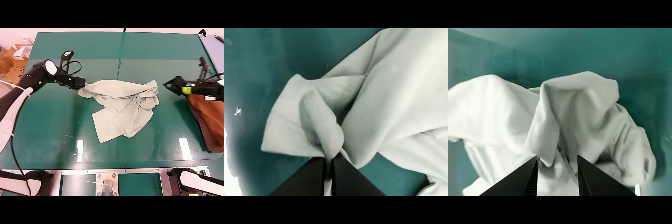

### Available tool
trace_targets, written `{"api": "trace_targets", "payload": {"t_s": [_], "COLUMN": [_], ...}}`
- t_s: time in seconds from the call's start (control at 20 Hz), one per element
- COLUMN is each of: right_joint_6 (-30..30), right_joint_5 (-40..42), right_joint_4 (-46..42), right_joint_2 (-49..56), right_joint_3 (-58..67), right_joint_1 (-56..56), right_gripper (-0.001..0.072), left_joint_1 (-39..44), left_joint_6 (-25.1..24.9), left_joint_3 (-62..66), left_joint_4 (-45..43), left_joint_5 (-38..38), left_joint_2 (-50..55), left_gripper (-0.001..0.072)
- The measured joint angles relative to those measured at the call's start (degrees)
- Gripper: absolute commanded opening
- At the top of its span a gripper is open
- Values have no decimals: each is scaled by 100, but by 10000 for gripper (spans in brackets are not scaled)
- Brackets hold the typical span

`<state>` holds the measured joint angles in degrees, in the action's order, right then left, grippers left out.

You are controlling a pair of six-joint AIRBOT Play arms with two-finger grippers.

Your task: Fold the shirts.

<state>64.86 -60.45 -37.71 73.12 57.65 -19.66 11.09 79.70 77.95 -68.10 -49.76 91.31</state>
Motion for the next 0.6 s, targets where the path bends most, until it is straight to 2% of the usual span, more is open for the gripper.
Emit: {"api": "trace_targets", "payload": {"t_s": [0.1, 0.15, 0.2, 0.4, 0.6], "right_joint_6": [192, 282, 389, 782, 1005], "right_joint_5": [-459, -595, -691, -756, 195], "right_joint_4": [-227, -352, -435, -459, 317], "right_joint_2": [-398, -632, -859, -1624, -1797], "right_joint_3": [-195, -417, -691, -2286, -3681], "right_joint_1": [-267, -345, -389, -28, 1360], "right_gripper": [294, 338, 440, 476, 476], "left_joint_1": [-33, -63, -105, -267, -337], "left_joint_6": [-31, -37, -48, -87, -151], "left_joint_3": [2, 7, 28, 188, 304], "left_joint_4": [-22, -31, -33, -35, -26], "left_joint_5": [4, -2, -24, -210, -334], "left_joint_2": [20, 31, 33, 39, 39], "left_gripper": [29, 29, 29, 29, 29]}}
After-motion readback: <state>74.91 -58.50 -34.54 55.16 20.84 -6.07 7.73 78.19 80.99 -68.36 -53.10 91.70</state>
